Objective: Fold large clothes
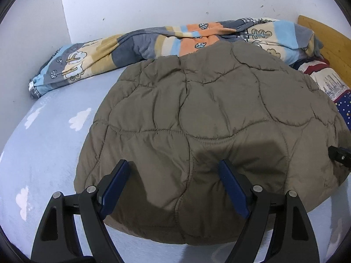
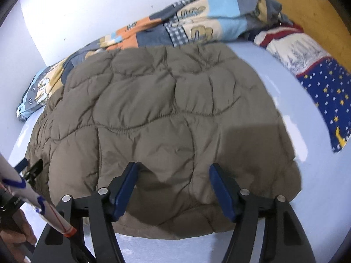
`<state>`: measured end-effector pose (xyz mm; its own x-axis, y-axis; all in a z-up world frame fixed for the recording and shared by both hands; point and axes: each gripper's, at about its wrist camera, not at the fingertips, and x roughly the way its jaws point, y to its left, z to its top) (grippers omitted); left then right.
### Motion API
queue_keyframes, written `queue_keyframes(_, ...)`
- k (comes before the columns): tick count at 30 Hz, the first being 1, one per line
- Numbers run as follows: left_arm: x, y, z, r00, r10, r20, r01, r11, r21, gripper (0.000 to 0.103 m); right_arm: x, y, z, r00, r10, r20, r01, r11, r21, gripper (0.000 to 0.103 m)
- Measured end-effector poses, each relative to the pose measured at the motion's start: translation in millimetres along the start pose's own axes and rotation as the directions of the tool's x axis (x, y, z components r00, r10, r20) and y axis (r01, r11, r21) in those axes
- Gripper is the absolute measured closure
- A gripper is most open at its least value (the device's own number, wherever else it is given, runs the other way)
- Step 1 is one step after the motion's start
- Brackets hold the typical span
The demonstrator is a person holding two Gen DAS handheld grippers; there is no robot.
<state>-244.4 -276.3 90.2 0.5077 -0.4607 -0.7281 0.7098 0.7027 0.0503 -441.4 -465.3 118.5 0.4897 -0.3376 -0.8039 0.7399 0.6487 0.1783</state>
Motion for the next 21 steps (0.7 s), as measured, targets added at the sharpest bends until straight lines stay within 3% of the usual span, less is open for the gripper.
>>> queue_keyframes(3, -5, 12, 6, 0.999, -0.034, -0.006, 0.034, 0.998, -0.055, 0.020, -5, -3, 3, 1.000, 0.016, 0.002, -0.016, 1.000, 0.012, 0.031)
queue_keyframes(8, -9, 36, 9, 0.999, -0.032, -0.025, 0.028, 0.991, -0.133, 0.020, -19, -23, 10, 0.999, 0.022, 0.032, -0.024, 0.996, 0.088, 0.031)
queue_keyframes(12, 2, 53, 5, 0.990, -0.066, -0.124, 0.040, 0.979, -0.199, 0.020, -11, -29, 6, 0.999, 0.030, -0.034, -0.027, 0.994, 0.104, 0.030)
queue_keyframes(17, -18, 67, 11, 0.990, -0.117, -0.080, 0.093, 0.963, -0.254, 0.020, -32, -39, 10, 0.998, 0.055, 0.008, -0.056, 0.988, 0.145, 0.029)
queue_keyframes(21, -28, 88, 11, 0.988, -0.125, -0.085, 0.094, 0.948, -0.305, 0.020, -51, -64, 9, 0.999, 0.014, 0.039, -0.021, 0.980, 0.200, 0.023)
